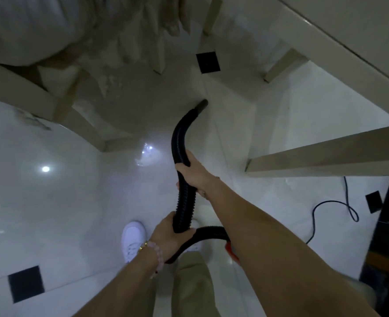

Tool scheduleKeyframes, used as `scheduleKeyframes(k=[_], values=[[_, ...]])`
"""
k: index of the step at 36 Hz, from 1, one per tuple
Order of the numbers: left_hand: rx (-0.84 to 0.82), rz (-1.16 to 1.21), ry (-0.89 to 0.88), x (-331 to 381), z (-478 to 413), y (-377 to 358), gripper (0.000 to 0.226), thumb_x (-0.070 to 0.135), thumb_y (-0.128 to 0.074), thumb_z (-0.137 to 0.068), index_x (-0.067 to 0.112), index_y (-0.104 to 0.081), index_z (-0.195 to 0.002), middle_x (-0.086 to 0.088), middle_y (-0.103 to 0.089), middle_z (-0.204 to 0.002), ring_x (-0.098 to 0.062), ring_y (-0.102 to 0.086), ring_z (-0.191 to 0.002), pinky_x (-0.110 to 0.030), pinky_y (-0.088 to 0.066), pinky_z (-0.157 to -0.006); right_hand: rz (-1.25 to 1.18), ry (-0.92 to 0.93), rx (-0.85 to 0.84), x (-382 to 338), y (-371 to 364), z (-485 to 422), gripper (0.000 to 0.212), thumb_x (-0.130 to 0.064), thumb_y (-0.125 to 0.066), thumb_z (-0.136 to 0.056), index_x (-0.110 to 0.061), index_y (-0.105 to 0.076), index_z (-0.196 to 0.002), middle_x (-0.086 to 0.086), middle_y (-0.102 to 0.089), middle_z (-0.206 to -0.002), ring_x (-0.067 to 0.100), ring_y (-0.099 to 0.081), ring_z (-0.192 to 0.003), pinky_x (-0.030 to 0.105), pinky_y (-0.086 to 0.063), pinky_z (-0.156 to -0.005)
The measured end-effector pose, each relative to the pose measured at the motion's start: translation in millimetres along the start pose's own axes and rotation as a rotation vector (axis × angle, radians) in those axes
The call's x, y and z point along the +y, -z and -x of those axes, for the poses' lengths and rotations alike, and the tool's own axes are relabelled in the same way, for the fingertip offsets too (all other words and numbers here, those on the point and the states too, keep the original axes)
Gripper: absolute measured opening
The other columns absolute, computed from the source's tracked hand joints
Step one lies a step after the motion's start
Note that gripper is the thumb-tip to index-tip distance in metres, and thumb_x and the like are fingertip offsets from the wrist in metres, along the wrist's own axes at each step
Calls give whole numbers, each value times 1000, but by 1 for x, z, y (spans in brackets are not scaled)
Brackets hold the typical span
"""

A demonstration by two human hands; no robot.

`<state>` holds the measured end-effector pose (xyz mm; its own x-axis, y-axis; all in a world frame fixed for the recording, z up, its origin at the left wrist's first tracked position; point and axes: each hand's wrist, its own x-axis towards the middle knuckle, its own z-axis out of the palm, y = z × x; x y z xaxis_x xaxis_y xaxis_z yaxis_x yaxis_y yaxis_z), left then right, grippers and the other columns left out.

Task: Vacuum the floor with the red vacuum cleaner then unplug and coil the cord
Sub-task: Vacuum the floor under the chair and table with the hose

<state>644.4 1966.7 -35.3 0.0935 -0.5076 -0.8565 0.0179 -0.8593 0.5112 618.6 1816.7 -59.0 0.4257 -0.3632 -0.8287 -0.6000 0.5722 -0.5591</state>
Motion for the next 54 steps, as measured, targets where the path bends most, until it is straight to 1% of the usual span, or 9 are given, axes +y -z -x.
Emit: scheduleKeyframes(k=[7,16,21,31,40,42,44,48,54], values=[[11,52,-33,5,11,8,23,21,-65,-84,12,-50,-98,1,-55,-81,-16,-54,-82,-24,-44,-70,93,43,2,-17,-7,8,56,-14,-41,-98,-28,-20,-148,-1,-48,-90,17,-50,-61,28,-50,-54],[45,63,-132,16,1,9,24,23,-64,-85,17,-49,-103,6,-55,-83,-13,-54,-81,-15,-42,-64,37,67,144,-21,17,3,56,-16,-40,-100,-22,-14,-150,8,-46,-114,20,-51,-68,27,-52,-54],[-6,9,-146,25,-6,7,28,26,-65,-84,17,-49,-105,8,-53,-83,-8,-51,-76,-17,-39,-59,-125,16,260,-10,36,5,50,-18,-40,-99,-17,-24,-146,5,-48,-90,20,-53,-61,29,-53,-51],[-169,-238,-117,13,24,-32,28,24,-65,-80,23,-45,-100,13,-52,-79,0,-50,-69,-8,-36,-52,-683,-80,460,68,51,71,32,-22,-45,-99,-15,-43,-130,9,-47,-83,20,-50,-62,30,-51,-55],[-282,-376,-99,27,62,-84,34,21,-68,-79,13,-47,-104,13,-49,-72,3,-47,-61,-1,-40,-50,-906,-206,331,120,48,131,16,-26,-47,-98,-16,-52,-110,11,-51,-76,19,-51,-59,27,-49,-48],[-324,-273,-6,22,71,-98,47,29,-73,-68,10,-50,-105,4,-59,-80,-8,-59,-71,-19,-55,-73,-891,-223,349,131,45,144,15,-27,-46,-99,-15,-51,-105,11,-52,-73,19,-51,-57,29,-48,-50],[-310,-243,46,16,79,-110,41,32,-70,-59,20,-50,-93,-1,-61,-80,-20,-60,-76,-40,-56,-83,-913,-223,401,143,44,157,15,-25,-43,-100,-13,-50,-103,11,-50,-71,20,-49,-55,29,-47,-49],[-309,-214,83,7,91,-134,31,17,-67,-72,22,-45,-94,-4,-60,-78,-19,-58,-66,-38,-52,-69,-1031,-195,407,164,49,181,14,-23,-42,-100,-14,-50,-106,11,-47,-71,19,-48,-55,30,-47,-49],[-262,-257,99,-2,101,-167,39,23,-66,-66,14,-49,-100,-13,-63,-80,-25,-61,-67,-47,-55,-70,-1113,-166,394,185,62,202,14,-23,-42,-100,-15,-53,-97,9,-47,-68,18,-47,-52,27,-46,-46]])
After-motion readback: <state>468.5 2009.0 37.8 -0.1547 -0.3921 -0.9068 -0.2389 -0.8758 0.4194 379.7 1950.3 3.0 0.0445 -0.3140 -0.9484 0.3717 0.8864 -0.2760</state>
